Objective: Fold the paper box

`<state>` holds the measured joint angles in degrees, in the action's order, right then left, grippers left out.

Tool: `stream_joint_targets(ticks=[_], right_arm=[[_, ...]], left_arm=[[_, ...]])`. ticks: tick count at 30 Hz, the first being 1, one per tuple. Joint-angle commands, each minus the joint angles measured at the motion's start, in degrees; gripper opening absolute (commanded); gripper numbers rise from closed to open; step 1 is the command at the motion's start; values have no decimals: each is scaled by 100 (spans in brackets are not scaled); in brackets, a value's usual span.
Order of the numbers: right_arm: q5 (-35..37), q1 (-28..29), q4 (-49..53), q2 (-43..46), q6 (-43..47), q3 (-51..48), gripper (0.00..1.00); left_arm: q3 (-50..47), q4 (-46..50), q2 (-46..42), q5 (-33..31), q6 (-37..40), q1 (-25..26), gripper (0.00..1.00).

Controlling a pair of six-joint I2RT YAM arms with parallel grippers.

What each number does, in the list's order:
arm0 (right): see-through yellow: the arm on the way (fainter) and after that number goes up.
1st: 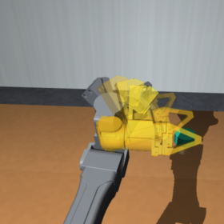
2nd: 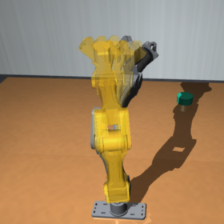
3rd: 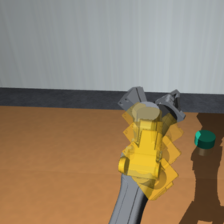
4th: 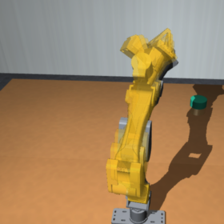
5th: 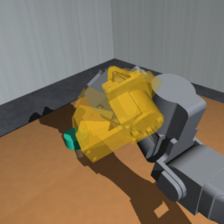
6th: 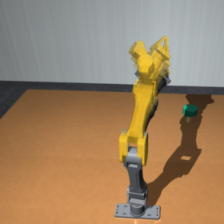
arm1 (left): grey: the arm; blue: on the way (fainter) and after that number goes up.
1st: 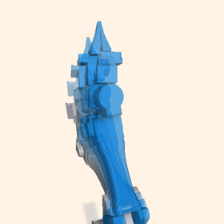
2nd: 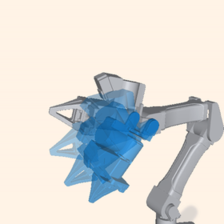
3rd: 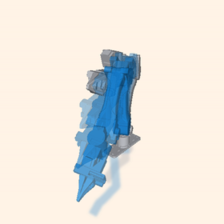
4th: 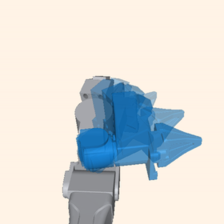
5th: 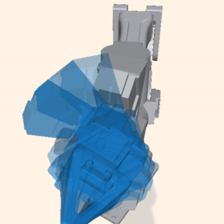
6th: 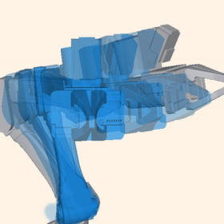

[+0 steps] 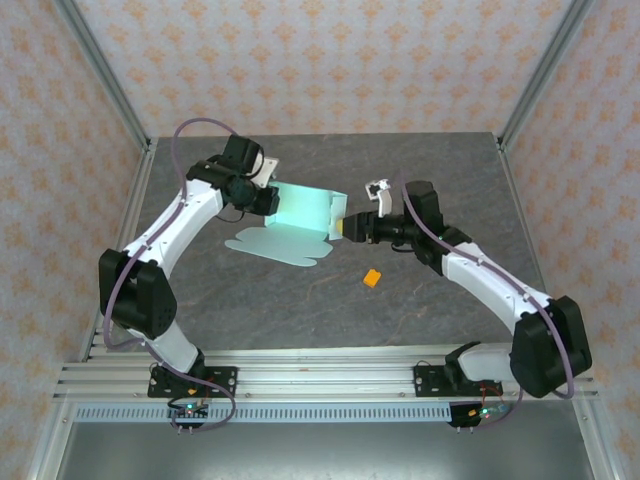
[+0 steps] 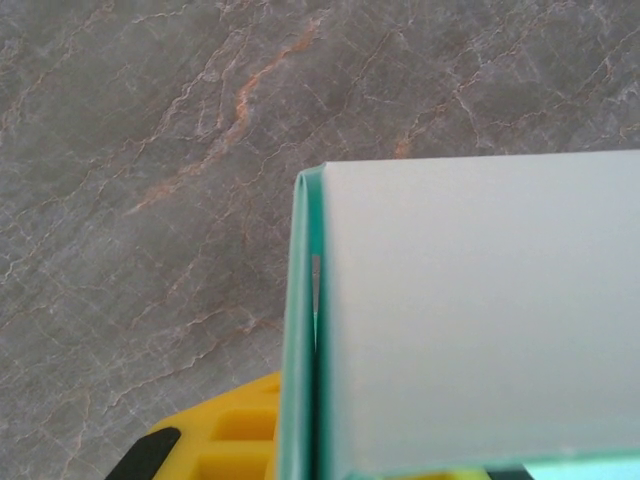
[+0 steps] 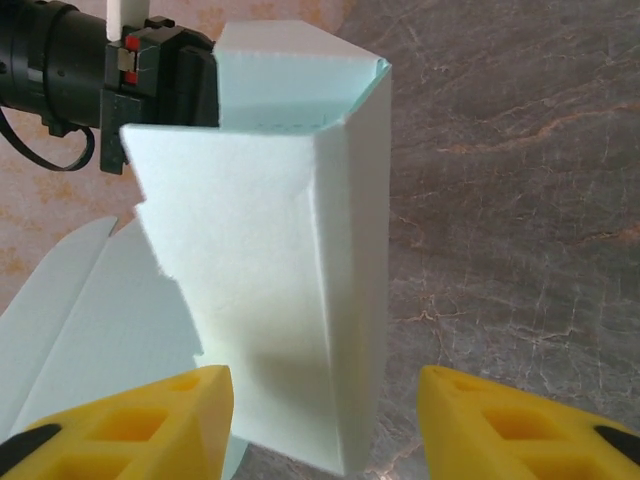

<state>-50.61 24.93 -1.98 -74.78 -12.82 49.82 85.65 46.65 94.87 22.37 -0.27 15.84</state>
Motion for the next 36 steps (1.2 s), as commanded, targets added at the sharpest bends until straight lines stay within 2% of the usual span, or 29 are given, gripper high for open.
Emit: stream_joint_targets(ticks=[1, 8, 12, 16, 20, 25, 31, 36], right_arm=[[-154, -14, -410, -235, 48, 139, 48], [-191, 55, -675, -490, -42, 340, 36], [-23, 137, -656, -594, -71, 436, 34], [662, 221, -178, -617, -21, 641, 30], [1243, 275, 110, -604, -140, 766, 31], [1288, 386, 236, -634, -104, 881, 34], [1811, 581, 646, -755, -26, 1136, 34], [2555, 727, 999, -854, -107, 1381, 34]], left_arm=[[-83, -165, -138, 155, -135, 59, 2], [-100, -208, -156, 136, -177, 166, 2], [-140, -285, -177, 110, -242, 298, 2], [-153, -306, -193, -18, -303, 449, 2], [-154, -315, -206, -239, -358, 590, 2], [-202, -350, -206, -368, -403, 679, 2], [-223, -393, -289, -487, -467, 762, 2], [-283, -447, -377, -550, -534, 822, 2]])
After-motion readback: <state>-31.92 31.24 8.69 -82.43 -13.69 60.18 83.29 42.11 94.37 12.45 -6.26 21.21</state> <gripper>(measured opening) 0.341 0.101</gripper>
